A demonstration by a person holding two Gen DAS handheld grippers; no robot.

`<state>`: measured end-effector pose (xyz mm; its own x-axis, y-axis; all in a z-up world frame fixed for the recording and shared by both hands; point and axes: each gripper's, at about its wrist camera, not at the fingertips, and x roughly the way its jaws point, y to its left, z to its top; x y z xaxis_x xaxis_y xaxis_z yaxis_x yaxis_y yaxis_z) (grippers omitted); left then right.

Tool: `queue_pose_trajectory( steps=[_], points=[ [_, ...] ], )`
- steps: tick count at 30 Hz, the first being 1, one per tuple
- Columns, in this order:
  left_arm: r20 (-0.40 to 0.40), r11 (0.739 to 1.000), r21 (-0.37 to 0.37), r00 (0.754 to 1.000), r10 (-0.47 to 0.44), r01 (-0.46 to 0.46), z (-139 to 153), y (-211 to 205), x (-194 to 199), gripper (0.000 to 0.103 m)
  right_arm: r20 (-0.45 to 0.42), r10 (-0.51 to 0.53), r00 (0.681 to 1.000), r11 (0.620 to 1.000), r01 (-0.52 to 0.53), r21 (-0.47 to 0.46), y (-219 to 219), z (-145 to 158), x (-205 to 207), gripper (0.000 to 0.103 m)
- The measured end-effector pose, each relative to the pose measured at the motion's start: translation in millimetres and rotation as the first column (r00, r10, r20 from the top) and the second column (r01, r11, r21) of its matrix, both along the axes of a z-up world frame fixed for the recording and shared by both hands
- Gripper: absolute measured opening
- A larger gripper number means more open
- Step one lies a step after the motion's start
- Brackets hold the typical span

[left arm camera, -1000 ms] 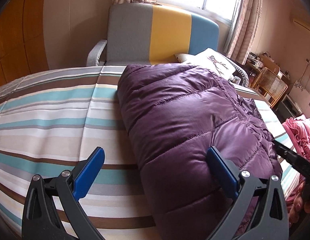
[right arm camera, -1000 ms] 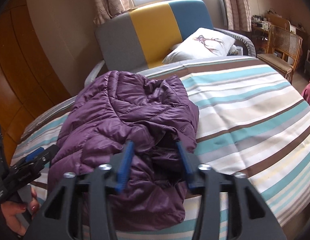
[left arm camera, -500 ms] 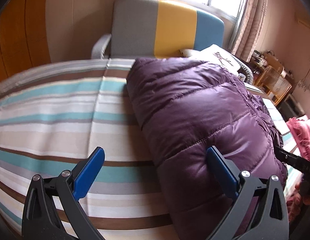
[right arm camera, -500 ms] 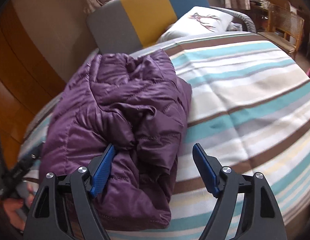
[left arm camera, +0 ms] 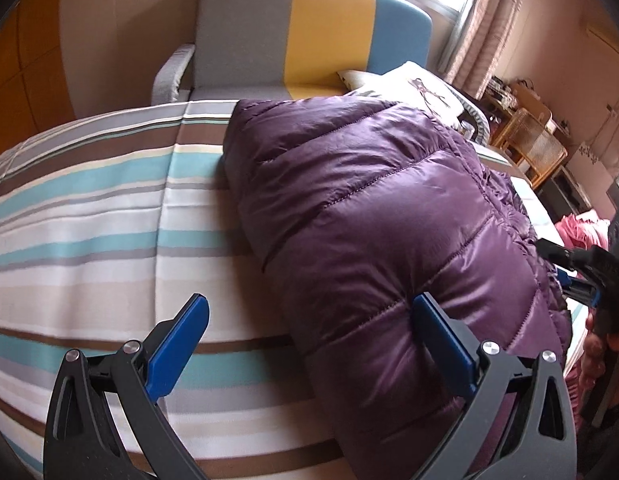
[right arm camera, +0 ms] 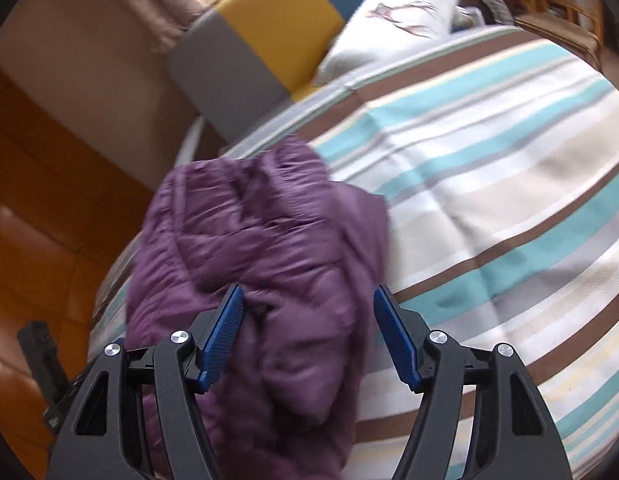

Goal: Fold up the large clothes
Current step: 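Open the right tool and regrasp the jacket edge, lifting it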

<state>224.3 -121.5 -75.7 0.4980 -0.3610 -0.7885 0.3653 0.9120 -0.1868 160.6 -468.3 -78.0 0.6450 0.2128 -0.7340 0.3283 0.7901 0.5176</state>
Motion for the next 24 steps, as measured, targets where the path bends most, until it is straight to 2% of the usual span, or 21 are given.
queue_pose_trajectory(
  steps=[5, 8, 9, 12, 17, 21, 24],
  points=[
    [-0.03, 0.998, 0.044, 0.998, -0.054, 0.055, -3, -7, 14, 0.101, -0.06, 0.028, 0.998, 0.994, -0.022, 0.109, -2, -34, 17, 0.067],
    [-0.05, 0.997, 0.033, 0.997, -0.066, 0.068, -3, -7, 19, 0.101, -0.043, 0.031, 0.999, 0.987, -0.024, 0.156, -3, -45, 22, 0.059],
    [-0.055, 0.997, 0.027, 0.996, -0.067, 0.069, -3, -7, 20, 0.101, -0.036, 0.037, 0.999, 0.987, -0.031, 0.16, -3, -46, 23, 0.053],
    [-0.067, 0.998, -0.007, 0.996, -0.065, 0.065, -5, -6, 24, 0.101, -0.028, 0.042, 0.999, 0.99, -0.038, 0.134, 2, -47, 22, 0.049],
    [-0.103, 0.991, -0.133, 0.994, -0.033, 0.019, -14, 5, 23, 0.101, -0.013, 0.045, 0.999, 0.995, -0.044, 0.093, 9, -44, 15, 0.044],
    [-0.119, 0.979, -0.205, 0.992, -0.03, 0.005, -19, 10, 21, 0.101, -0.025, 0.057, 0.998, 0.998, -0.057, 0.026, 16, -38, 17, 0.043],
    [-0.104, 0.984, -0.176, 0.994, -0.037, 0.018, -28, 0, 21, 0.101, -0.037, 0.07, 0.997, 0.997, -0.072, -0.036, 25, -35, 20, 0.043]
  ],
)
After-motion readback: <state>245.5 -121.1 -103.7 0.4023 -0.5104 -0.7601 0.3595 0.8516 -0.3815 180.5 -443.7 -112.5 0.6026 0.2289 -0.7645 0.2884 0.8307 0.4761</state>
